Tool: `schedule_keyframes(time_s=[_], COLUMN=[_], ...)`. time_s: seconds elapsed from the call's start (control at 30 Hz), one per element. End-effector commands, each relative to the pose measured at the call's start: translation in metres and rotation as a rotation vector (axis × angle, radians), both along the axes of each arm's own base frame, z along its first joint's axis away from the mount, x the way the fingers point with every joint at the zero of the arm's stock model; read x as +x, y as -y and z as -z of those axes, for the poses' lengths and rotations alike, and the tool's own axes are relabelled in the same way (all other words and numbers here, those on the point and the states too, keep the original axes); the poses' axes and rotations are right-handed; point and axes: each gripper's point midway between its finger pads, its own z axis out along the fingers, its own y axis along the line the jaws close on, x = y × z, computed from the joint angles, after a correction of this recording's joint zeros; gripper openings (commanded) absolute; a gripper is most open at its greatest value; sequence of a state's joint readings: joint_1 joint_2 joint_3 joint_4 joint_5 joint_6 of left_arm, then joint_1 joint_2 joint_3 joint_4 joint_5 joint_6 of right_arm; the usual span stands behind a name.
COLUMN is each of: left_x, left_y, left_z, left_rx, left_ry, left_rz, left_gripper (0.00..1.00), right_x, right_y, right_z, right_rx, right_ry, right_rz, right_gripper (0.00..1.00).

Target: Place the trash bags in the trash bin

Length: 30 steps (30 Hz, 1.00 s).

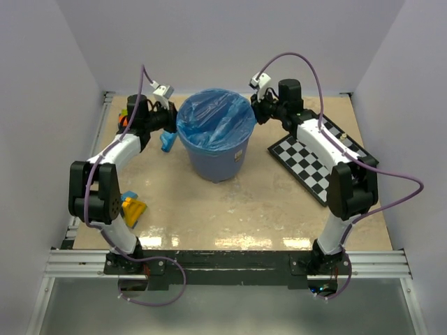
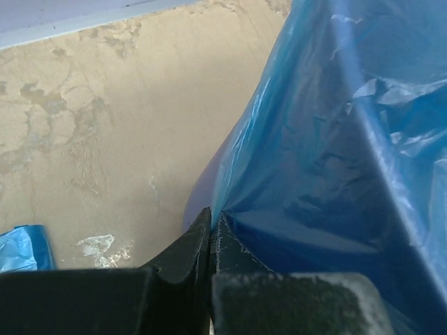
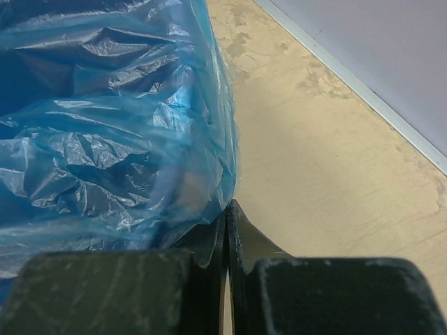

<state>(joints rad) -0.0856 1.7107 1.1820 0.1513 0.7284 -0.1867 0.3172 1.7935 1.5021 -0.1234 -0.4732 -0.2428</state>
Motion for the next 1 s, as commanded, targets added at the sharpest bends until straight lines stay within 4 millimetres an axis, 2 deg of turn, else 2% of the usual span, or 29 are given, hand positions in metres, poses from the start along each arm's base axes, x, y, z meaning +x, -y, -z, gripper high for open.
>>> schedule_keyframes(time_s=[0.0, 0.13, 0.2, 0.27, 0.33, 0.43, 0.53, 0.6, 0.63, 0.67, 0.73, 0.83, 0.97], left_x=[0.005, -0.002, -0.013, -0.023, -0.033, -0.035, -0.043, -0.055, -0.064, -0.078, -0.105, -0.145, -0.169], left_y=[0.014, 0.005, 0.000, -0.004, -0.006, -0.024, -0.058, -0.077, -0.082, -0.083, -0.080, -0.064, -0.030], left_z=[0.005, 0.029, 0.035, 0.026, 0.014, -0.008, -0.019, -0.029, -0.033, -0.031, -0.030, -0.036, -0.043], left_rx=[-0.055, 0.026, 0.045, 0.040, 0.027, 0.077, 0.199, 0.278, 0.324, 0.371, 0.450, 0.471, 0.457], left_ry=[-0.042, -0.099, -0.100, -0.028, 0.014, 0.077, 0.135, 0.210, 0.251, 0.265, 0.338, 0.460, 0.546], left_rz=[0.029, 0.019, 0.002, -0.028, -0.027, -0.083, -0.177, -0.200, -0.190, -0.158, -0.063, 0.092, 0.216], left_gripper=[0.00, 0.00, 0.00, 0.00, 0.00, 0.01, 0.21, 0.39, 0.44, 0.47, 0.50, 0.55, 0.66], right_x=[-0.011, -0.026, -0.038, -0.048, -0.053, -0.055, -0.061, -0.073, -0.079, -0.089, -0.112, -0.134, -0.143], right_y=[-0.001, 0.013, 0.019, 0.021, 0.024, 0.039, 0.068, 0.085, 0.090, 0.090, 0.086, 0.080, 0.056], right_z=[-0.013, 0.013, 0.023, 0.015, -0.006, -0.028, -0.055, -0.065, -0.067, -0.071, -0.066, -0.053, -0.046], right_rx=[0.011, -0.058, -0.056, -0.033, -0.012, -0.058, -0.101, -0.132, -0.149, -0.166, -0.234, -0.278, -0.300], right_ry=[-0.003, -0.051, -0.086, -0.063, -0.011, 0.043, 0.140, 0.198, 0.224, 0.253, 0.314, 0.364, 0.398], right_rz=[-0.014, -0.026, -0.049, -0.083, -0.088, -0.071, 0.004, 0.022, 0.014, -0.021, -0.146, -0.262, -0.353], right_gripper=[0.01, 0.00, 0.00, 0.02, 0.14, 0.35, 0.46, 0.47, 0.47, 0.47, 0.47, 0.50, 0.50])
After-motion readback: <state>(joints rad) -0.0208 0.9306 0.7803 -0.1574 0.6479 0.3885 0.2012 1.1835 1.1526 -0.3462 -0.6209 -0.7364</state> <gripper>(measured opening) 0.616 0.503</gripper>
